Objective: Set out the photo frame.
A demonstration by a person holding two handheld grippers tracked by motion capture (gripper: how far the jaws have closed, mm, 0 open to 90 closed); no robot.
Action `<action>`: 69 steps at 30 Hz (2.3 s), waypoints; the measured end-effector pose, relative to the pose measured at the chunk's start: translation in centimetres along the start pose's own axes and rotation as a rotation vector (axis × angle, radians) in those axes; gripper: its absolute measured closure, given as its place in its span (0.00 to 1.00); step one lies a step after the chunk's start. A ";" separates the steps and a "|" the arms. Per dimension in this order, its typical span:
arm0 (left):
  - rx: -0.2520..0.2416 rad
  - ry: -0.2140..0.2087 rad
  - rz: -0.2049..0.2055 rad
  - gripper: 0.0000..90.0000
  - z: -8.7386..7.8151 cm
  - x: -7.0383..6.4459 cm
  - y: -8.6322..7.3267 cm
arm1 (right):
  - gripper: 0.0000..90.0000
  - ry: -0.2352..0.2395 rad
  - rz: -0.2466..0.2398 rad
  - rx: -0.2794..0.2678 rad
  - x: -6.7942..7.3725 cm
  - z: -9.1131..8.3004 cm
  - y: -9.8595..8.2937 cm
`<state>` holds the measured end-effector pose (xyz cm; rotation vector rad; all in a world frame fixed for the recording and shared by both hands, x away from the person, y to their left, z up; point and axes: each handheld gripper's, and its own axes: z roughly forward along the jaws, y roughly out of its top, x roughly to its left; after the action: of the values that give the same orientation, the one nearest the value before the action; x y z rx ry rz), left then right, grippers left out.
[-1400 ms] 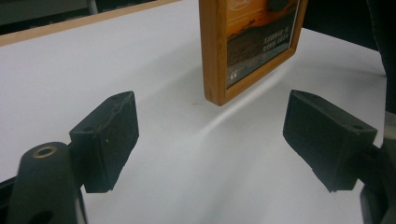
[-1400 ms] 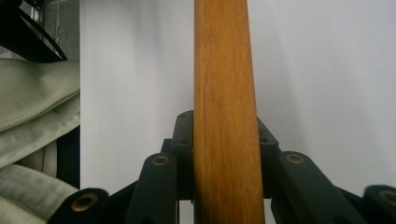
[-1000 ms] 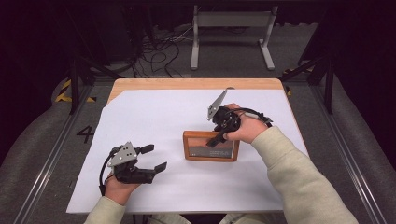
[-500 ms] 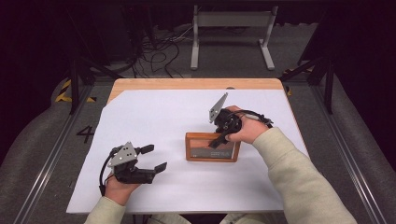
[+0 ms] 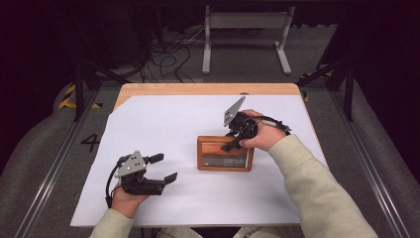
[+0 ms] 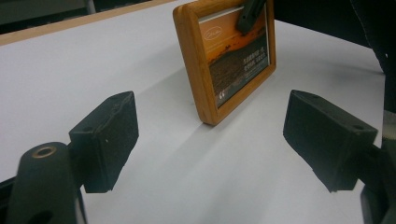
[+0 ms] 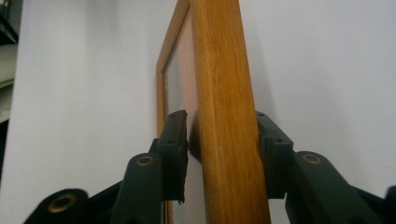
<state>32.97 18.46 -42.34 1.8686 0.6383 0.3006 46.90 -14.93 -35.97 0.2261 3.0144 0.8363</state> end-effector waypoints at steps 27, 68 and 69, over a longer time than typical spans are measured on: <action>-0.005 0.004 0.004 0.20 -0.1 -0.2 0.2 | 0.28 -0.225 0.121 -0.265 2.9 -5.3 -2.4; -0.019 0.036 -0.037 0.03 -0.2 0.7 0.3 | 0.15 -0.452 0.321 -0.478 8.2 -10.2 -13.8; -0.018 0.035 -0.039 0.03 -0.3 0.7 0.2 | 0.15 -0.454 0.324 -0.487 8.3 -10.0 -14.0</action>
<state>33.49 18.99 -42.08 1.8354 0.6928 0.3135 36.34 -30.78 -34.36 0.7806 2.3051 1.2973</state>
